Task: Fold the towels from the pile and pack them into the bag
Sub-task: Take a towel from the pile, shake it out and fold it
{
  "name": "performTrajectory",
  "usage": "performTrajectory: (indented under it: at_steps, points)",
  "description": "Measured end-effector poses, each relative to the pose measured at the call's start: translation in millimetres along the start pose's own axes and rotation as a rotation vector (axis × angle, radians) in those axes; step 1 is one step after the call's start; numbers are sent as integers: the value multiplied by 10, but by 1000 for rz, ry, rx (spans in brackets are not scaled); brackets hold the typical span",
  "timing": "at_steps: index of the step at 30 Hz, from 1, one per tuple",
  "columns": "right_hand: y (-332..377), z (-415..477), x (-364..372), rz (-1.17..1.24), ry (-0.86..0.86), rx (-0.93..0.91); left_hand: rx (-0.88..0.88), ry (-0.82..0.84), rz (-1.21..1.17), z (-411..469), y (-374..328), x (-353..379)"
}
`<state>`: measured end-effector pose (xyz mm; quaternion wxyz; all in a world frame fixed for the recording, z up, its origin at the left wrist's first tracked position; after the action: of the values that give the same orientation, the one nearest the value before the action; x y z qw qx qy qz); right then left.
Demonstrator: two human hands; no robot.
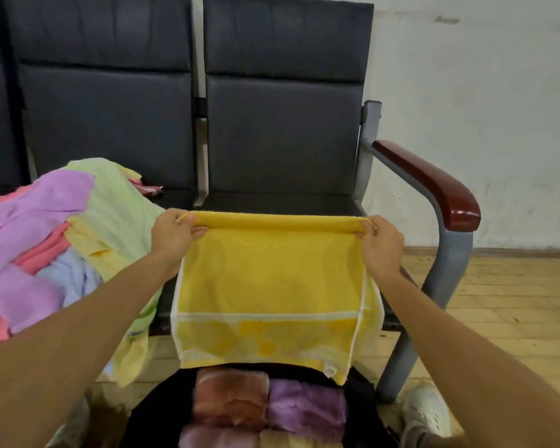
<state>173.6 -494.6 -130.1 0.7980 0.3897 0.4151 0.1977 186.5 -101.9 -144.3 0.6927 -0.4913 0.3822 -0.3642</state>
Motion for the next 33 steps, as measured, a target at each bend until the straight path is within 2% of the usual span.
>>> performTrajectory:
  at_steps: [4,9,13,17,20,24,26,28,31,33]
  points:
    - [-91,341,187,-21,10,4,44,-32,-12,272,51,163]
    - [-208,617,307,-24,67,52,177,-58,185,333,29,250]
    - [-289,530,259,-24,54,89,155,-77,242,173,64,192]
    - [-246,259,126,-8,98,134,122,-75,126,-38,-77,65]
    - [-49,59,-78,130,130,126,134,-73,27,-182,-261,-111]
    - [172,-190,-458,376,-28,84,229,-103,-75,-439,-549,-372]
    - [274,-313,-556,348,-63,37,265,-133,-95,-585,-682,-494]
    - [404,-406,-560,246,-6,-26,286,-155,-93,-680,-781,-587]
    - [476,-424,-627,225,27,-61,288,-186,-94,-680,-816,-720]
    - [477,-420,-588,179,98,-61,245,-144,-76,-622,-765,-743]
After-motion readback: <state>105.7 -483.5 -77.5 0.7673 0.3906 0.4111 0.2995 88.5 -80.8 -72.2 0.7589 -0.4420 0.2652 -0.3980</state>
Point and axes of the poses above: each hand's wrist, its own z-axis towards the middle knuckle, its own x-axis out of the palm, y = z × x, the point moved 8 cm from there along z, towards the middle knuckle, and after that the axes turned 5 degrees about x, right-handed, at the moved point
